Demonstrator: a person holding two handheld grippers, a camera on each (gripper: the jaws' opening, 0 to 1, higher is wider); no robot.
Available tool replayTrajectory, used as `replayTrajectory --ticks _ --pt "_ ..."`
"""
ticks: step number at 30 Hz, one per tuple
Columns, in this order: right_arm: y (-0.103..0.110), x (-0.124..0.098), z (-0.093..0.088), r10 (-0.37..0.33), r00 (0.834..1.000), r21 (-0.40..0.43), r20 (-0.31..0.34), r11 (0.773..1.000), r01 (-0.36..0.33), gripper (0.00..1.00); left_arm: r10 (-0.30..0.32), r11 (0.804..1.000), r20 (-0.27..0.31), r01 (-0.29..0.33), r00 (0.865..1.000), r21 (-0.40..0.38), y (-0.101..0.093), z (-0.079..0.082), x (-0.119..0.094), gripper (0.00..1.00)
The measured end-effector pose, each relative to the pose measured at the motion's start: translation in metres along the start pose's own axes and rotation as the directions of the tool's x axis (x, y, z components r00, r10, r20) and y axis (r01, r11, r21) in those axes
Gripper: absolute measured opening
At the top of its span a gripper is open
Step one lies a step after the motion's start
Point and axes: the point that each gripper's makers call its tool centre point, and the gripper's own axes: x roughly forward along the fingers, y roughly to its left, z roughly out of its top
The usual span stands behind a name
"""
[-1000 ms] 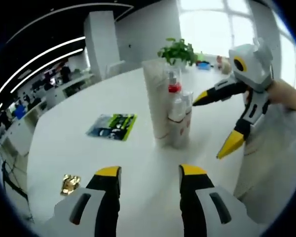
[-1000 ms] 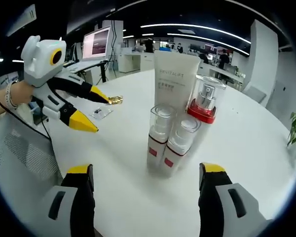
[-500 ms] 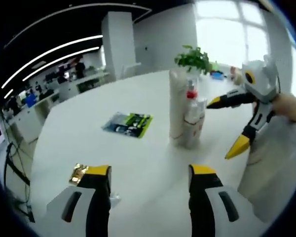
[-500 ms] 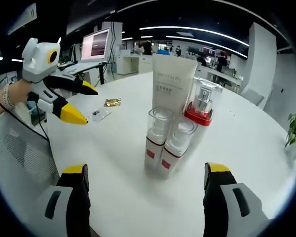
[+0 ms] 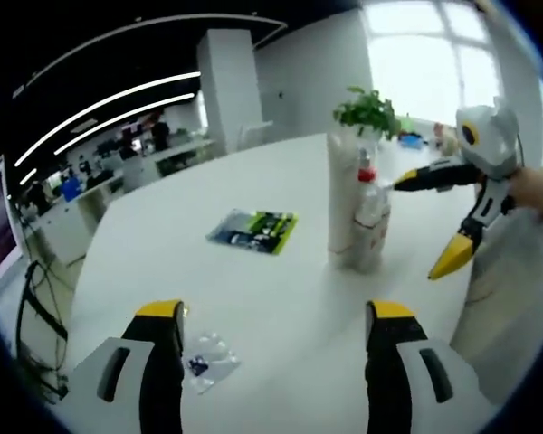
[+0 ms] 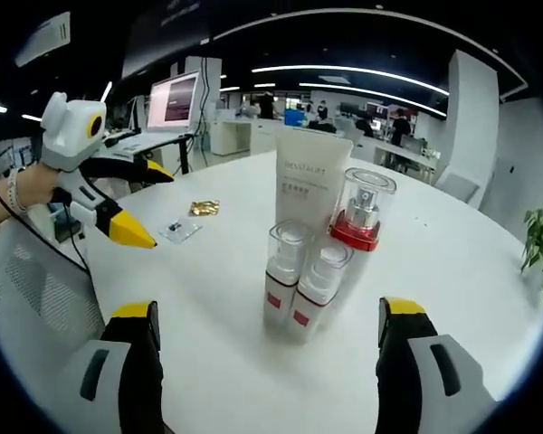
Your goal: Arrange the skincare products in the storage area until every visible bottle or jar stands upright without overlapping.
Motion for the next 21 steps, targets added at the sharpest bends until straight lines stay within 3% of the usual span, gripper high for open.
replayTrajectory --ticks 6,9,13,18,21 --pt "-0.002 -0.003 0.002 0.008 1.000 0.037 0.014 0.999 -0.008 1.00 -0.005 1.000 -0.001 0.005 1.000 0.005 0.000 0.006 -0.007 0.83" --pt "0.000 -0.005 -0.001 0.026 1.000 0.087 -0.007 0.996 -0.025 1.00 -0.009 1.000 -0.001 0.009 1.000 -0.001 -0.001 0.008 -0.011 0.87" --pt "-0.001 -0.014 0.008 -0.006 1.000 0.038 0.002 0.999 0.006 1.00 -0.021 1.000 -0.008 0.021 1.000 -0.009 -0.006 0.011 -0.017 0.91" --pt "0.010 -0.025 0.018 0.020 1.000 0.035 0.009 0.999 -0.020 1.00 -0.014 0.998 -0.011 0.013 1.000 -0.055 -0.007 0.014 -0.022 0.99" --pt "0.014 -0.029 0.020 0.027 1.000 0.011 -0.006 1.000 -0.027 1.00 -0.025 0.997 -0.013 0.024 1.000 -0.076 -0.009 0.014 -0.025 0.99"
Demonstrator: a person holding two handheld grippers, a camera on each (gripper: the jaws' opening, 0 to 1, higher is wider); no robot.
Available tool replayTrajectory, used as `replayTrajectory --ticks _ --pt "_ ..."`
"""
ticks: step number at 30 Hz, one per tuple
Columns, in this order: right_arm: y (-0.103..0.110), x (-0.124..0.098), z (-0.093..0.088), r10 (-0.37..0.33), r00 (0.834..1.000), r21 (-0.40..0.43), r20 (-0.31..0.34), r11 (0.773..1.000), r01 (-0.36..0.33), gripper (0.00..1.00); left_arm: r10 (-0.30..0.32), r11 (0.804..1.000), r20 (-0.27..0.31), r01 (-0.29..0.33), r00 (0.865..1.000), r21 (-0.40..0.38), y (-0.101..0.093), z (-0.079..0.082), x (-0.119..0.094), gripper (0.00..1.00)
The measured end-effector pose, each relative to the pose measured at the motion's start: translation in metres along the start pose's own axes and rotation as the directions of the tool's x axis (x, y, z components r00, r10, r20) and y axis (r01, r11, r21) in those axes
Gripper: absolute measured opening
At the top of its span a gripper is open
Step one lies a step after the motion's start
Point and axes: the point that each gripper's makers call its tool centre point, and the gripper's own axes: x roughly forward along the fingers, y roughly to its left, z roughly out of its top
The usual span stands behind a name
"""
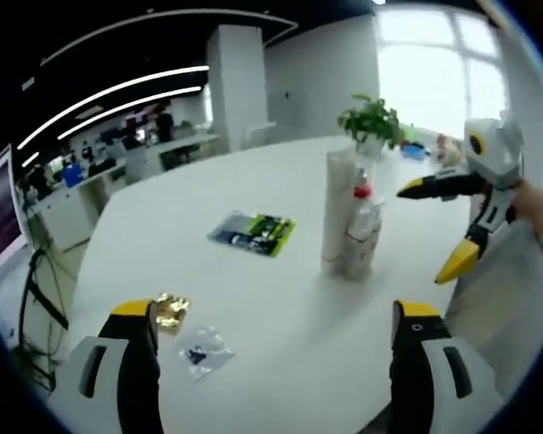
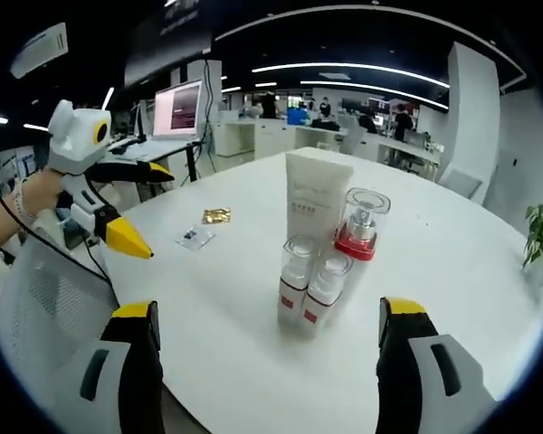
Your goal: Arrange the skincare products in the storage area until every visible bottle or jar stands upright without overlapping.
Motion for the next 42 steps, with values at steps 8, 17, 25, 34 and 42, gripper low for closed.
replayTrajectory --ticks 8,17,25,34,42 --pt "0.003 -0.016 0.011 -0.002 1.000 -0.017 0.021 1.000 0.002 1.00 -0.001 1.000 -0.015 0.000 1.000 -0.027 -0.001 -0.003 -0.010 0.99" --pt "0.006 -0.019 0.022 0.015 1.000 -0.040 0.017 0.999 -0.014 1.00 -0.022 0.998 -0.038 0.020 0.999 -0.054 -0.009 -0.006 -0.018 0.99" --pt "0.011 -0.019 0.021 0.037 0.999 -0.062 -0.009 0.997 -0.037 1.00 -0.021 0.998 -0.039 0.018 0.999 -0.062 -0.010 -0.008 -0.021 0.99" --pt "0.003 -0.024 0.028 0.039 0.999 -0.048 0.000 0.998 -0.039 1.00 -0.028 0.996 -0.042 0.024 0.999 -0.085 -0.009 -0.011 -0.021 0.99" --pt "0.005 -0.022 0.029 0.103 0.995 -0.015 -0.006 0.995 -0.104 1.00 -0.030 0.996 -0.043 0.026 0.999 -0.083 -0.004 -0.008 -0.018 0.99"
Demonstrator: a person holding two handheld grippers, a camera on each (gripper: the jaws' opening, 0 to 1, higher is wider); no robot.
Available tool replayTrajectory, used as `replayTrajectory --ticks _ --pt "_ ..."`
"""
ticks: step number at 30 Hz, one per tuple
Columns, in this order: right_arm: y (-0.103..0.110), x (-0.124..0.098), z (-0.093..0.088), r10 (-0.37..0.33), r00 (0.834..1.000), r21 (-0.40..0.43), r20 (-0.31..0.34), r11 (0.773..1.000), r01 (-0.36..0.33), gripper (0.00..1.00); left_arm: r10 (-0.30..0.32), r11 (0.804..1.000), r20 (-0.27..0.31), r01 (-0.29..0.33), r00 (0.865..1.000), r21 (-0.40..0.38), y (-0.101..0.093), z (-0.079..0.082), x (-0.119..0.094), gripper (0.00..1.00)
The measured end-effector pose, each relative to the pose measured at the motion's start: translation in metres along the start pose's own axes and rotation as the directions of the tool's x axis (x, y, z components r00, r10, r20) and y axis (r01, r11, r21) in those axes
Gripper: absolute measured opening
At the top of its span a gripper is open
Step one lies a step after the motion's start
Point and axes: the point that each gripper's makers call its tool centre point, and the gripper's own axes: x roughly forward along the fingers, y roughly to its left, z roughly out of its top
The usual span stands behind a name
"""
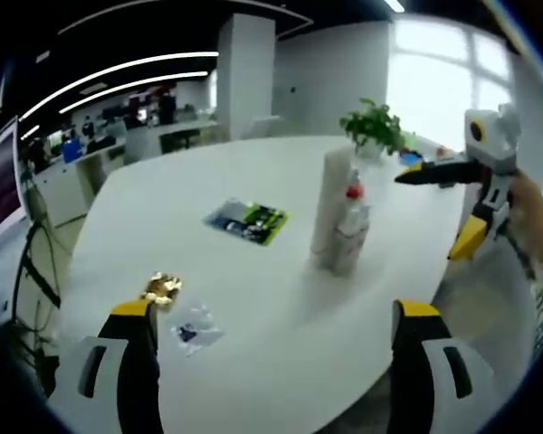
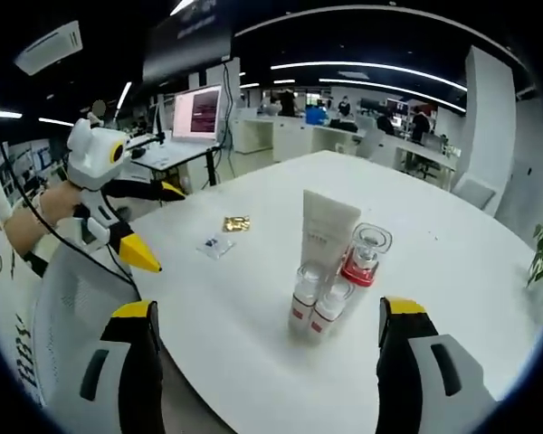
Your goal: Arrange the skincare products in the storage area until every visible bottle or jar stands upright without overlapping.
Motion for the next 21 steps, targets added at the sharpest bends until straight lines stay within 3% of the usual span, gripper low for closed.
replayTrajectory --ticks 11,21 --pt "-0.005 -0.003 0.002 0.052 0.998 0.037 -0.024 0.998 -0.051 1.00 -0.025 1.000 -0.015 0.025 1.000 -0.003 0.002 0.003 0.012 0.99" --pt "-0.024 -0.010 0.027 0.088 0.996 0.071 0.015 0.994 -0.089 0.99 -0.041 0.999 -0.032 0.040 0.999 -0.032 0.001 -0.002 0.021 0.99"
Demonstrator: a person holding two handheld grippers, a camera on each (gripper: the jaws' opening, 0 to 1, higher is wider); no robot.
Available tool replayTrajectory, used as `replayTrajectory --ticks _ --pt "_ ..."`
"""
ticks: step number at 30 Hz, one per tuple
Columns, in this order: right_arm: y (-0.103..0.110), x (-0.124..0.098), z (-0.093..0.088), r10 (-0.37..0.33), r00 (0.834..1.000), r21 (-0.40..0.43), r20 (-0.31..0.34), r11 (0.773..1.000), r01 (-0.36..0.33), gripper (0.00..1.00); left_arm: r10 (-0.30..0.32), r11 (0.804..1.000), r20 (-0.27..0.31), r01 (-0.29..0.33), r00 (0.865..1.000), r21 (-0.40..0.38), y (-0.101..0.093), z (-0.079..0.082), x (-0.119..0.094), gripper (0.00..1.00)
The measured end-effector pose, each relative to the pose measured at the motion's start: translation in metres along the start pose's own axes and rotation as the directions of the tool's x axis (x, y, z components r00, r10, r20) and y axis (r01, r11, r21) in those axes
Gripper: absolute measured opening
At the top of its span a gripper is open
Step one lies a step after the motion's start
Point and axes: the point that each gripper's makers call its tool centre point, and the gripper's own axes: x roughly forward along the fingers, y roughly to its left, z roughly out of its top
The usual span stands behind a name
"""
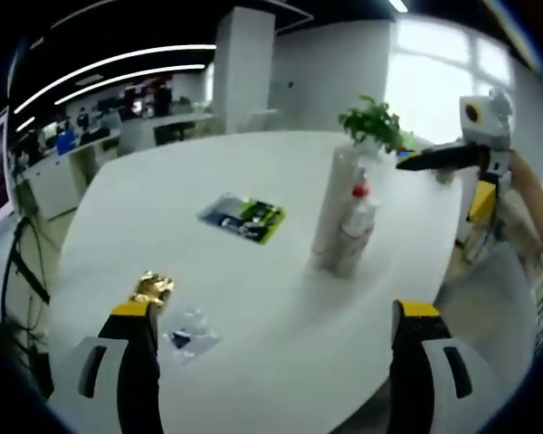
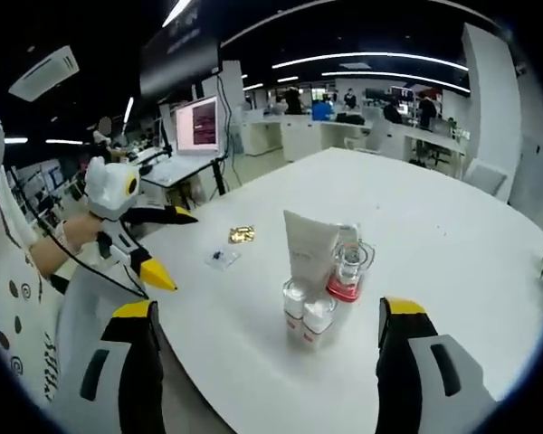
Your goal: Arrange the skincare products in the storage area until every visible bottle or jar stands upright without overlapping.
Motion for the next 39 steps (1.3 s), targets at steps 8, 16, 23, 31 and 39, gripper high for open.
replayTrajectory --ticks 8,16,23,31,39 --pt "-0.006 0.009 0.009 0.041 0.999 -0.020 -0.026 0.999 -0.042 1.00 -0.004 1.000 -0.006 0.004 1.000 -0.008 0.003 -0.003 0.004 0.99" --pt "-0.011 0.012 0.038 0.155 0.988 0.027 0.010 0.988 -0.155 1.00 -0.005 1.000 -0.016 0.004 1.000 -0.018 0.009 -0.004 0.009 0.99" --pt "-0.016 0.023 0.062 0.220 0.975 0.009 -0.001 0.975 -0.220 1.00 -0.034 0.998 -0.014 0.033 0.999 -0.055 0.017 -0.003 0.019 0.99" --pt "-0.021 0.034 0.073 0.342 0.940 0.095 -0.007 0.936 -0.340 0.99 -0.035 0.998 -0.017 0.034 0.999 -0.053 0.021 -0.001 0.024 0.99" --pt "-0.065 0.053 0.091 0.318 0.948 0.169 0.023 0.933 -0.317 0.94 -0.043 0.999 -0.007 0.043 0.999 -0.029 0.028 0.009 0.032 0.99"
